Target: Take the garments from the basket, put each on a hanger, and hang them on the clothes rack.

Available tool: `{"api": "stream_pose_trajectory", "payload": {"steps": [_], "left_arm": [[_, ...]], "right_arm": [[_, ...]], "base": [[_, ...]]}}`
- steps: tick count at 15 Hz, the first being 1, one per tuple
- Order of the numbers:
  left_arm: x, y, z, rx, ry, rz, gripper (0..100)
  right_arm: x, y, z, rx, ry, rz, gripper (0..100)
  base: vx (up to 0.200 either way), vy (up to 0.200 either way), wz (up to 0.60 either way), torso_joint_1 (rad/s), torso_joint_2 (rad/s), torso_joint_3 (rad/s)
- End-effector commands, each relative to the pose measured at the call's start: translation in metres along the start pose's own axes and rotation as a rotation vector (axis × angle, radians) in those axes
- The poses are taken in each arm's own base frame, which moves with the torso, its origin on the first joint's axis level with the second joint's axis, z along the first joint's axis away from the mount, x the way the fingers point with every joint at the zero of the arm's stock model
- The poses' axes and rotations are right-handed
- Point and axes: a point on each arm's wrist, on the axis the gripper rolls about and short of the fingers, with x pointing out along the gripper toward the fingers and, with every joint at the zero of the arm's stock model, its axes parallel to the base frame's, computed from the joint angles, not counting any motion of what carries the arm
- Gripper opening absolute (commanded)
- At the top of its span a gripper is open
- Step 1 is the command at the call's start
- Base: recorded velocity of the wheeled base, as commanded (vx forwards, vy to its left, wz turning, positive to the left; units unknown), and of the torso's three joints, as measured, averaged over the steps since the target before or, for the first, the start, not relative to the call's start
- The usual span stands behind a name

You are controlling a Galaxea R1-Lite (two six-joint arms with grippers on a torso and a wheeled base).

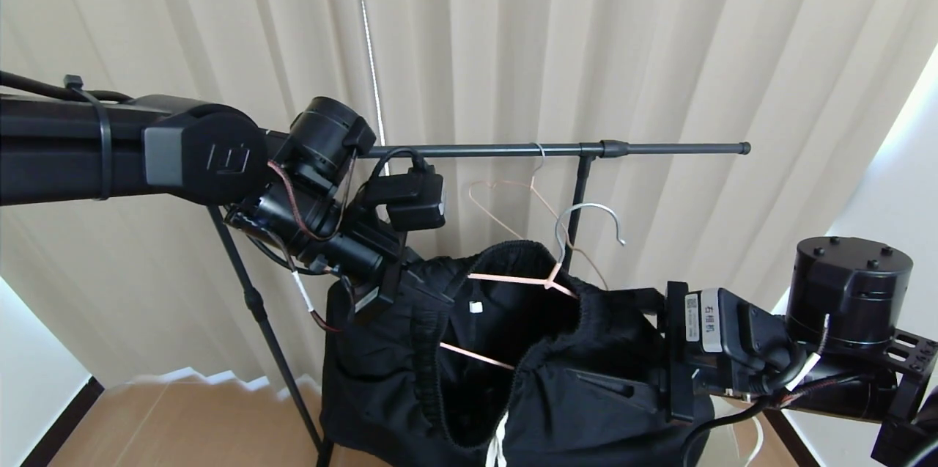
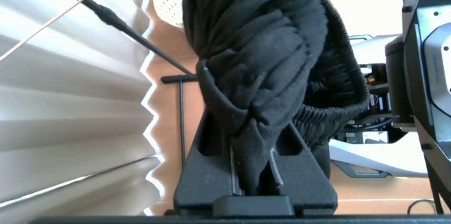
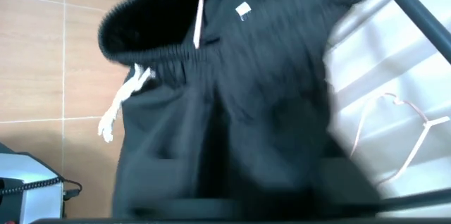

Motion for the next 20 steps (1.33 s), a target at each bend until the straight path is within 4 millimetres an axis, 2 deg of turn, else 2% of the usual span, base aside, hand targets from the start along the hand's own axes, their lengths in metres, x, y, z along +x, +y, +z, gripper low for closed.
{"api": "stream_pose_trajectory", "payload": {"steps": [1,6,9,13,16,20], "left_arm": [[-0.010,0.001,0.000,0.004,-0.010,0.033,0],[-0.038,0.004,-0.006,-0.017,-0.021,0.121,0],[-0.040,-0.002,-0.010,-0.017,-0.061,0.147,0],[-0.043,-0.010,-0.017,-0.053,-0.149,0.267,0],[-0.046,-0.013,-0.023,-0.070,-0.216,0.353,0],[-0.049,-0.028,-0.031,-0.111,-0.296,0.418,0]], "right_arm": [[-0.004,-0.006,-0.003,0.003,0.008,-0.028,100],[-0.012,-0.020,-0.006,0.035,-0.021,-0.032,100],[-0.011,-0.026,-0.010,0.043,-0.016,-0.042,100],[-0.022,-0.040,-0.016,0.049,-0.017,-0.081,100],[-0.027,-0.043,-0.021,0.062,-0.016,-0.078,100],[-0.024,-0.054,-0.042,0.101,0.027,-0.104,100]], "base": [[0.000,0.000,0.00,0.000,0.00,0.000],[0.000,0.000,0.00,0.000,0.00,0.000],[0.000,0.000,0.00,0.000,0.00,0.000],[0.000,0.000,0.00,0.000,0.00,0.000],[0.000,0.000,0.00,0.000,0.00,0.000],[0.000,0.000,0.00,0.000,0.00,0.000]]}}
